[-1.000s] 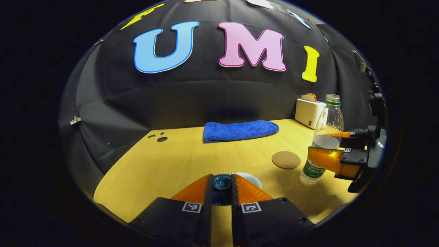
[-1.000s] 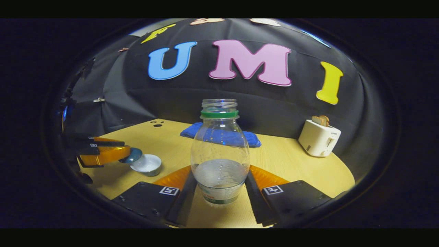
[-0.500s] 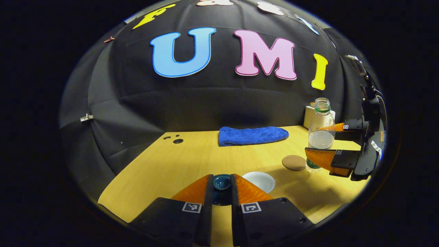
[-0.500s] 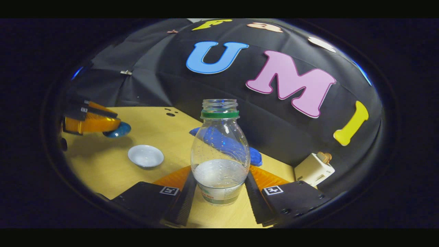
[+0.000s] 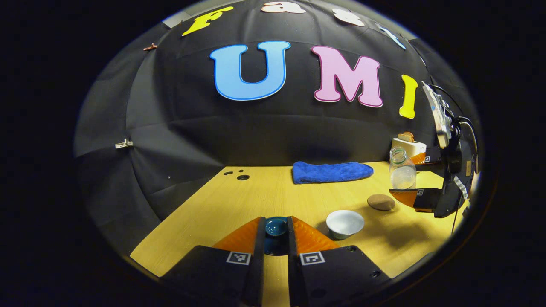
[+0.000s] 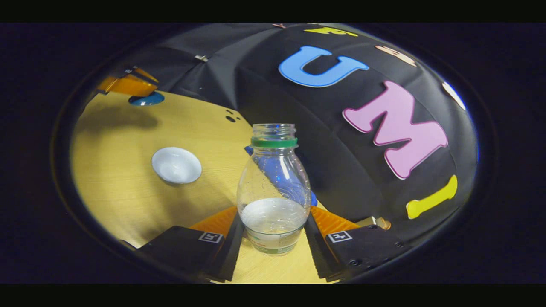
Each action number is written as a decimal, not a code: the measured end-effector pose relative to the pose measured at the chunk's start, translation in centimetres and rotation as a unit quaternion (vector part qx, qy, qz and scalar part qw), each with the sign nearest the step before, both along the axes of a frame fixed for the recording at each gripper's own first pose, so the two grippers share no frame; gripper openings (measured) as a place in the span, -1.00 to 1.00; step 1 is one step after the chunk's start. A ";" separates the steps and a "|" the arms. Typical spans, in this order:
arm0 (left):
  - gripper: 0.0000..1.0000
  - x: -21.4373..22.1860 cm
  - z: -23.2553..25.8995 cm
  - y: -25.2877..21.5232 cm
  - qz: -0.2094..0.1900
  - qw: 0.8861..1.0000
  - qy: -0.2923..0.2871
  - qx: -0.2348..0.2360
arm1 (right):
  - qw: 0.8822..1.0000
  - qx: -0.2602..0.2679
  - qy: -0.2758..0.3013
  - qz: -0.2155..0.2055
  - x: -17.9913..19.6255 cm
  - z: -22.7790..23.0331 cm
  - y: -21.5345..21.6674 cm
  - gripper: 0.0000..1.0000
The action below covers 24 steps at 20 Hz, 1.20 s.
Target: Open the teacup lid with one hand, grasp the water bottle and pour water into the teacup with the other hand; after pouring, place the water bottle on the coaster and then close the teacup lid.
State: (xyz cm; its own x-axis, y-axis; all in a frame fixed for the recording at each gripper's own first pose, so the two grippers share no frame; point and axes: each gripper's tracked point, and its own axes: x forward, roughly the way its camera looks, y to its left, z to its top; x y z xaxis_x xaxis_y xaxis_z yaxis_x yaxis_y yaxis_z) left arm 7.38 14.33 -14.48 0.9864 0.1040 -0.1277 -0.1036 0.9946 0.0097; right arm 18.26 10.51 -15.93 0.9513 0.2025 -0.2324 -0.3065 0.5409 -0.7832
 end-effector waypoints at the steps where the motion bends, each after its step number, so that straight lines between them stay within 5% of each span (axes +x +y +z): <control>1: -0.45 -0.2 -0.2 0.3 0.001 1.000 0.001 -0.001 | 1.000 -0.013 0.004 0.006 0.1 -0.6 0.3 0.46; 24: -0.45 0.9 -3.7 3.7 0.008 0.999 0.026 -0.033 | 0.972 -0.223 0.010 0.076 3.5 -5.5 2.2 0.46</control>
